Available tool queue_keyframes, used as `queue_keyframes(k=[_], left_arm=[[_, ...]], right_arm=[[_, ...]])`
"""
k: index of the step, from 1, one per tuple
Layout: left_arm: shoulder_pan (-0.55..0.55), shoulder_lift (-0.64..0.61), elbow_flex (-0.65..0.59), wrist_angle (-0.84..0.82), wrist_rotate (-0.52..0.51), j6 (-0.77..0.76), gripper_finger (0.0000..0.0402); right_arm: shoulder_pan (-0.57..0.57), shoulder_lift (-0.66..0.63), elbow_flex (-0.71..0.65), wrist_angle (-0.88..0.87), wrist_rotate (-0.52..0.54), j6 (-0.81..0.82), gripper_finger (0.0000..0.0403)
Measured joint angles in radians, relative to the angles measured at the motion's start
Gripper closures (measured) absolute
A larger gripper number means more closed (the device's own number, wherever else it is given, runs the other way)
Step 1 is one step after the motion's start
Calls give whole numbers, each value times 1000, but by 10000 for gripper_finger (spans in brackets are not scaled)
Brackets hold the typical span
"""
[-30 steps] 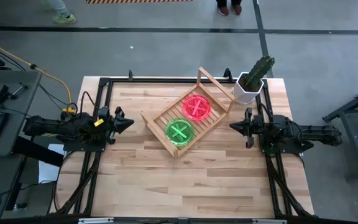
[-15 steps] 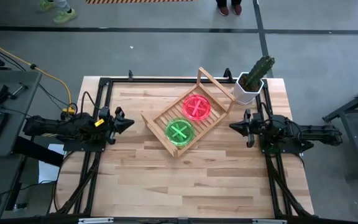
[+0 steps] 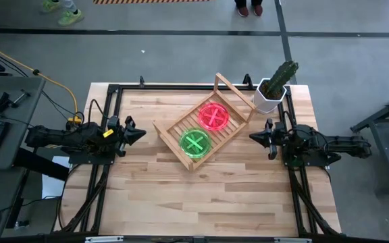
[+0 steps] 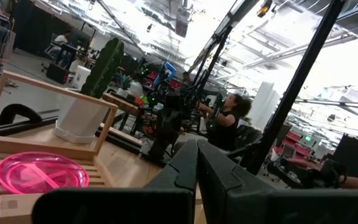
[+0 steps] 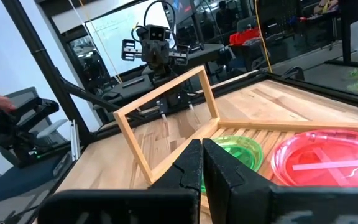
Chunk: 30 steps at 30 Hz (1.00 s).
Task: Place and stack plates onto a shelf
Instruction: Return to Home Position
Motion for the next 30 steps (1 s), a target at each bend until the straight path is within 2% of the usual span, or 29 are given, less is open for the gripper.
queue_keyframes(k=[5, 9, 13, 26, 30], left_arm=[[0, -26, 0, -26, 0, 9, 401], [0, -108, 0, -100, -1, 16, 401], [0, -98, 0, -82, -3, 17, 401], [13, -106, -2, -207, 2, 17, 401], [14, -106, -2, -250, 7, 133, 401]], right_arm=[[0, 5, 0, 0, 0, 0, 402], [1, 5, 0, 0, 0, 0, 402], [1, 6, 0, 0, -1, 0, 402], [1, 6, 0, 0, -2, 0, 402], [1, 6, 0, 0, -2, 0, 402]])
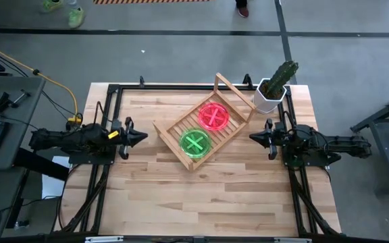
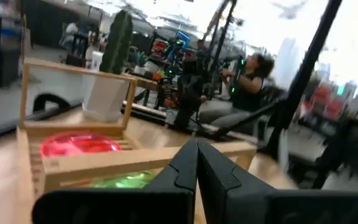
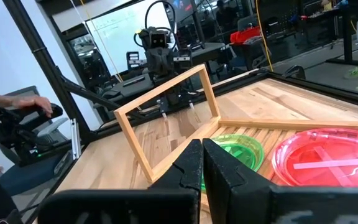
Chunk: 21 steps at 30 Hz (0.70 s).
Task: Place and stack plates onto a shelf
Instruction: Return to Home Position
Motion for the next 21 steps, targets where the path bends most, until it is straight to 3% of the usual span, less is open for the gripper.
queue_keyframes(k=[3, 8, 21], left_arm=[[0, 0, 1, -78, 26, 106, 401], [0, 0, 1, -95, 168, 220, 401], [-2, 19, 0, -96, 171, 216, 401]], right_arm=[[0, 0, 0, 0, 0, 0, 402], [0, 0, 0, 0, 0, 0, 402], [0, 0, 0, 0, 0, 0, 402]])
